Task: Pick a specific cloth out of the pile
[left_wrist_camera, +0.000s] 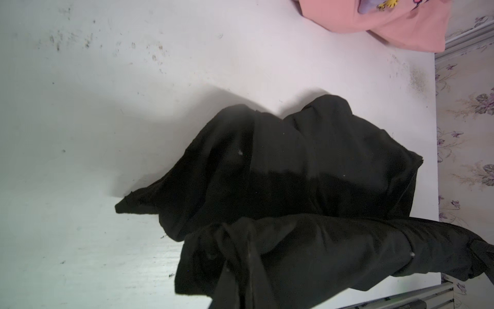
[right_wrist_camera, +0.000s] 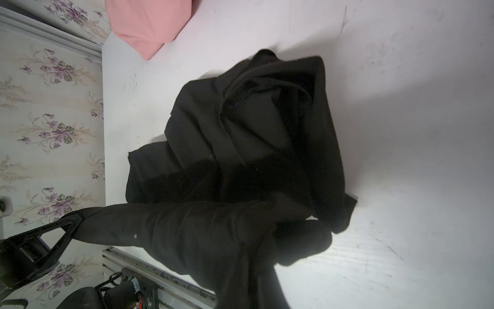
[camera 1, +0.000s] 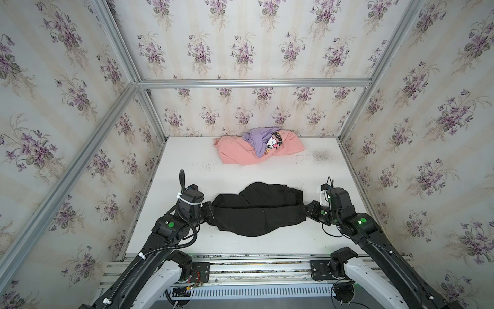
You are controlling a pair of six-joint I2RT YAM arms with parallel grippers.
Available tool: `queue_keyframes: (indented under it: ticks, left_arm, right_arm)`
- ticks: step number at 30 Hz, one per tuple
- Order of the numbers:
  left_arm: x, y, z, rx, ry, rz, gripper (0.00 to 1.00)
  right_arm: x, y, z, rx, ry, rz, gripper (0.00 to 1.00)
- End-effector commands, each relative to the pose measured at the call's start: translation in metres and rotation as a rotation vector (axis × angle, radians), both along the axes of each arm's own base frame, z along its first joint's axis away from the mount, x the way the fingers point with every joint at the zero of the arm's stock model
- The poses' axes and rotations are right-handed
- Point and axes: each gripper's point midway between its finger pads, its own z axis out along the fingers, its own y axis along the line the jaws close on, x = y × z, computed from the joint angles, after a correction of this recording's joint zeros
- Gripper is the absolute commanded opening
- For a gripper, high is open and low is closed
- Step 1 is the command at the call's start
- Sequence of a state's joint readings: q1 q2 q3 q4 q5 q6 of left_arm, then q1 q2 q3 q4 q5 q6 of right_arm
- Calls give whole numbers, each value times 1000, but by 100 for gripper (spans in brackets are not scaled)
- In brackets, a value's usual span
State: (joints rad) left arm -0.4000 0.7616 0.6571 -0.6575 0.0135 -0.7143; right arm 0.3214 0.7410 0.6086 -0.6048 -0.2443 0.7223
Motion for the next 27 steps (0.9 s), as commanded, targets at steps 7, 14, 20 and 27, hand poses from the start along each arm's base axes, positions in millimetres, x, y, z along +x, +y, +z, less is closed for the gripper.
queue_keyframes:
  ticks: [7, 14, 20, 27]
  left_arm:
    - [35, 13, 6, 59, -24, 29, 0]
    - [42, 24, -1, 26, -3, 82, 0]
    - [38, 31, -12, 17, 22, 111, 0]
    - [39, 35, -12, 11, 26, 118, 0]
  right_arm:
    - [56, -6, 25, -58, -140, -41, 0]
    - [73, -20, 16, -42, -113, -89, 0]
    - [78, -31, 8, -49, -100, -115, 0]
    - [82, -32, 8, -36, -104, -111, 0]
